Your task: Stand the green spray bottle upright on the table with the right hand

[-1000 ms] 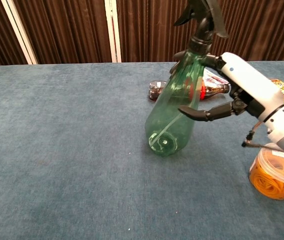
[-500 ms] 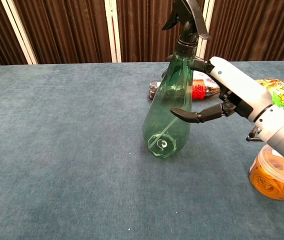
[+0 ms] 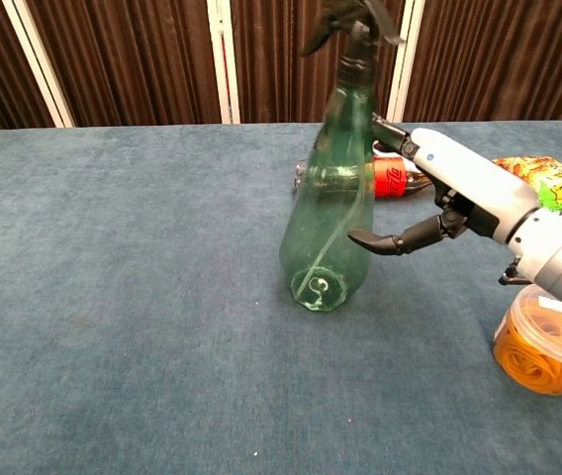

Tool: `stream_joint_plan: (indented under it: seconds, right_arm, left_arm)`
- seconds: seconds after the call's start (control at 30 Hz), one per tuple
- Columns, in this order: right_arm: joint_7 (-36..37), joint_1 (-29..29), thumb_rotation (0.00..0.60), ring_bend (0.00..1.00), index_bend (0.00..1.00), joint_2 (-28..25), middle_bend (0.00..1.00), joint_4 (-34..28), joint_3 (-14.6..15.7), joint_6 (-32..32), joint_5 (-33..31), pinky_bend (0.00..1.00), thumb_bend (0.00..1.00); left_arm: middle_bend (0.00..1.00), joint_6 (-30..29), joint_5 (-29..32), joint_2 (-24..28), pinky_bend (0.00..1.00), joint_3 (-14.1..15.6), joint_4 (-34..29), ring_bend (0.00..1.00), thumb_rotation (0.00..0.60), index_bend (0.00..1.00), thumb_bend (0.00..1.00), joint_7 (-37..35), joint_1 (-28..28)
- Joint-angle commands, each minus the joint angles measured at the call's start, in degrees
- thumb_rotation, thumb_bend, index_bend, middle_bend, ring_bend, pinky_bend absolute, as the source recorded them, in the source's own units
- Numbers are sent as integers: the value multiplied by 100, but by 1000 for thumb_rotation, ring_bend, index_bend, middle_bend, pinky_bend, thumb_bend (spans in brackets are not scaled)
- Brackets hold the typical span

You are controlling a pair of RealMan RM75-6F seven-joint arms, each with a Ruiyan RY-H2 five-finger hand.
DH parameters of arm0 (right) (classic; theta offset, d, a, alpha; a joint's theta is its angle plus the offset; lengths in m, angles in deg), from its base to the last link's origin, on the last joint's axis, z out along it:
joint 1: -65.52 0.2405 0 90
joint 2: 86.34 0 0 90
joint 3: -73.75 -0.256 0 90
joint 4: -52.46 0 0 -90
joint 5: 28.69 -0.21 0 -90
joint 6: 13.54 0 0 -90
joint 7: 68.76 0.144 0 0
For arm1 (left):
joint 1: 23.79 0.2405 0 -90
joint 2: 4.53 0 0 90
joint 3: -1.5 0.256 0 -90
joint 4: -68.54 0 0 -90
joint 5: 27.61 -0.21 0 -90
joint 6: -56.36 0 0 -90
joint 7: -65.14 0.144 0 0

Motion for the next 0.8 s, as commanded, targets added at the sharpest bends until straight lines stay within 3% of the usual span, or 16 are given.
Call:
stream_joint_plan:
  seconds: [0.03, 0.57, 0.8]
  right_arm:
    - [-96, -3, 600, 0, 0, -82, 0, -131, -5, 0, -8, 0, 387]
    - [-264, -94, 600, 0, 0, -330, 0, -508, 7, -135, 8, 0, 380]
    - [-535, -259, 600, 0, 0, -781, 0, -852, 93, -369, 146, 0, 380]
  left_arm:
    - [0, -20, 5, 1, 69, -7, -1, 0, 600, 0, 25, 0, 9]
    - [0, -98, -60, 18, 68, 15, -31, 0, 600, 0, 25, 10, 43]
    - [0, -173, -107, 38, 68, 32, -39, 0, 600, 0, 25, 0, 81]
